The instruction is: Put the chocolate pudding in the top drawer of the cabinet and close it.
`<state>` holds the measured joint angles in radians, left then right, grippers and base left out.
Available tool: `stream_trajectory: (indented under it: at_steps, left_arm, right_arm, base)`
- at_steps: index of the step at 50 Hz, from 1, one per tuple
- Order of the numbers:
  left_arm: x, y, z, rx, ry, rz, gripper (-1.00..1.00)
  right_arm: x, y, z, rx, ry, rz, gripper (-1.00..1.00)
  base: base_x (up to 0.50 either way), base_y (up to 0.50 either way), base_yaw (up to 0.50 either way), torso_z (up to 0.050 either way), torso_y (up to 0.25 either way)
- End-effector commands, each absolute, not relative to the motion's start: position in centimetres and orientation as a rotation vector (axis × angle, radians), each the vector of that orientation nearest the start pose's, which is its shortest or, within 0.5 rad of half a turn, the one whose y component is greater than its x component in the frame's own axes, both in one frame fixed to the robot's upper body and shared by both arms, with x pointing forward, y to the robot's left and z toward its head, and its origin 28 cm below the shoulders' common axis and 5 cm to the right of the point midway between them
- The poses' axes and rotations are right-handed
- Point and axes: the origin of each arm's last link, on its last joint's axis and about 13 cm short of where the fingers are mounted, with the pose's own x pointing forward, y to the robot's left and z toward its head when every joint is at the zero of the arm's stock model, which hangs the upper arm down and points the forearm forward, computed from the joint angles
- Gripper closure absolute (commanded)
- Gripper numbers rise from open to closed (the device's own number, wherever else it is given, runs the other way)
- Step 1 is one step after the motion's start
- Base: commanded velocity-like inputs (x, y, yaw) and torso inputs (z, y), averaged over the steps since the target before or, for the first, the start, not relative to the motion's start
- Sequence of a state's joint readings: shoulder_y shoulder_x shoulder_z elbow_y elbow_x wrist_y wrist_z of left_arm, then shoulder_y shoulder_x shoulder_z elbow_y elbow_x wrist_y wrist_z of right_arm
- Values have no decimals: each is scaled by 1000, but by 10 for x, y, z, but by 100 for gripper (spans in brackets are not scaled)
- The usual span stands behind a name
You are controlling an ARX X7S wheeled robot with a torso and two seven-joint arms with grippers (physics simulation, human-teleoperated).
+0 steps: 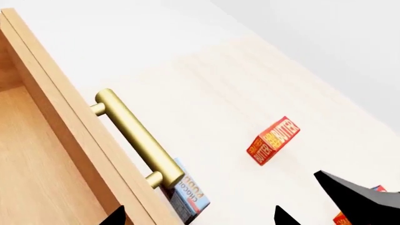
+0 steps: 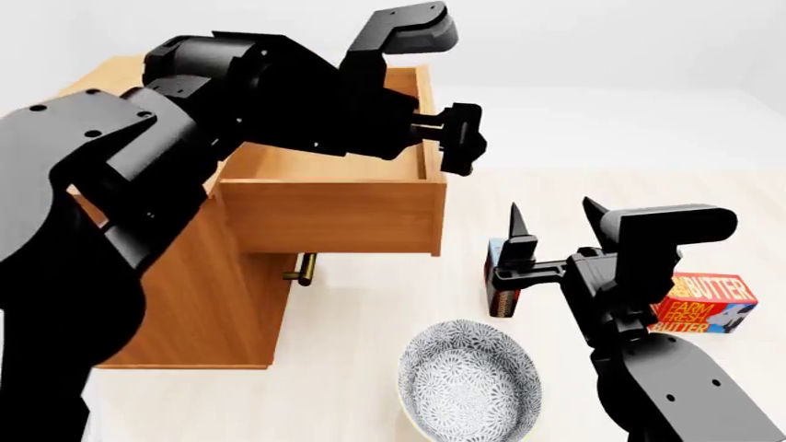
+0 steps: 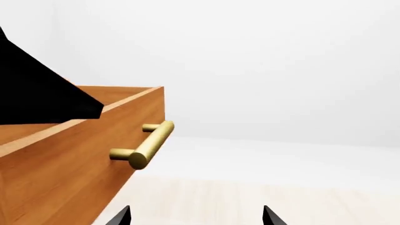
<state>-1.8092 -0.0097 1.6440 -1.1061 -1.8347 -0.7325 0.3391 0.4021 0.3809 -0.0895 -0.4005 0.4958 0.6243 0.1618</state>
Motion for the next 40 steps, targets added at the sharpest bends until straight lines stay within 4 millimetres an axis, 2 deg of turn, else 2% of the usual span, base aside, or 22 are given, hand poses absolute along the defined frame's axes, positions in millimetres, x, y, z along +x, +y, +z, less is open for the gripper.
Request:
stream_trajectory:
  at_steps: [1,12,17,22,29,38,40]
  left_arm:
    - [384,112,321,-150,556,-964,-100]
    - [380,107,334,-203,529,-1019,-100]
    - [382,110,337,-197,510,-986,-100]
    - [386,120,342,-168,501,-863,-100]
    - [392,132,352,-123,438,-786,-100]
    - [404,148,356,-83,309,-674,-100]
    - [402,153,355,-82,277,-663,-100]
  right_arm:
    - [262,-136,154,1,-106,123,-100]
    - [264,-132,154,2,-106,131,-100]
    - [264,-132,154,1,-105,132,-100]
    - [265,-132,154,2,-106,132,-100]
    - [263,-132,156,2,-115,135,-100]
    - [262,-132,159,8,-126,130,-100]
    - [262,-133,160,11,-129,130,-100]
  base:
    - [0,0,0,0,0]
    - [0,0,0,0,1]
    - [0,0,0,0,2]
    - [0,0,0,0,2]
    - [0,0,0,0,0]
    - [0,0,0,0,0]
    - [0,0,0,0,0]
